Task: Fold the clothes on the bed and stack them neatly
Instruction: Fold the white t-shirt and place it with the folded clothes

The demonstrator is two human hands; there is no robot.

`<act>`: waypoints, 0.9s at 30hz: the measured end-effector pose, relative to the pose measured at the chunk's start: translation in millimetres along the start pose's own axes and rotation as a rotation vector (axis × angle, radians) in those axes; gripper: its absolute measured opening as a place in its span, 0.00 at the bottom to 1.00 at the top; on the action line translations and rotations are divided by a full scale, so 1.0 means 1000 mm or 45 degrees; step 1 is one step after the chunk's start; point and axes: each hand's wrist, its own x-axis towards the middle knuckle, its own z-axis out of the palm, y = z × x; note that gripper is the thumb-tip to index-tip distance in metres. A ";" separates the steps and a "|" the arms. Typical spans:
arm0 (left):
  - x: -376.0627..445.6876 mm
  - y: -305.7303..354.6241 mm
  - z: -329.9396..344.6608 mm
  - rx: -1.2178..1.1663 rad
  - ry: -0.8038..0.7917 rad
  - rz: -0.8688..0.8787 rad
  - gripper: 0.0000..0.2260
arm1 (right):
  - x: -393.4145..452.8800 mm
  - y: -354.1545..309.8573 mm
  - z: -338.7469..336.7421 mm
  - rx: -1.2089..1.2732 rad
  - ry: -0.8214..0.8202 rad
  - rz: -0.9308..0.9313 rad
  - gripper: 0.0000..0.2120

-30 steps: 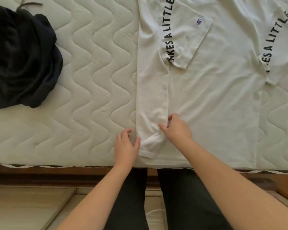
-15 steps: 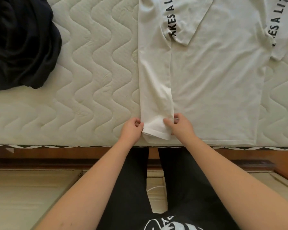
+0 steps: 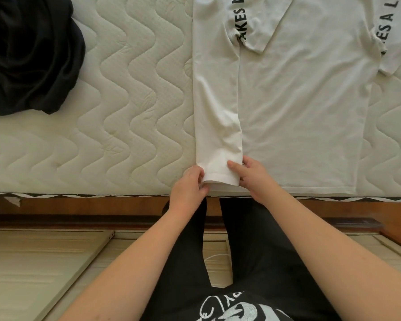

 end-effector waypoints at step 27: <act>0.032 -0.011 -0.009 0.003 -0.168 -0.359 0.09 | 0.018 -0.010 0.015 -1.570 0.241 0.223 0.09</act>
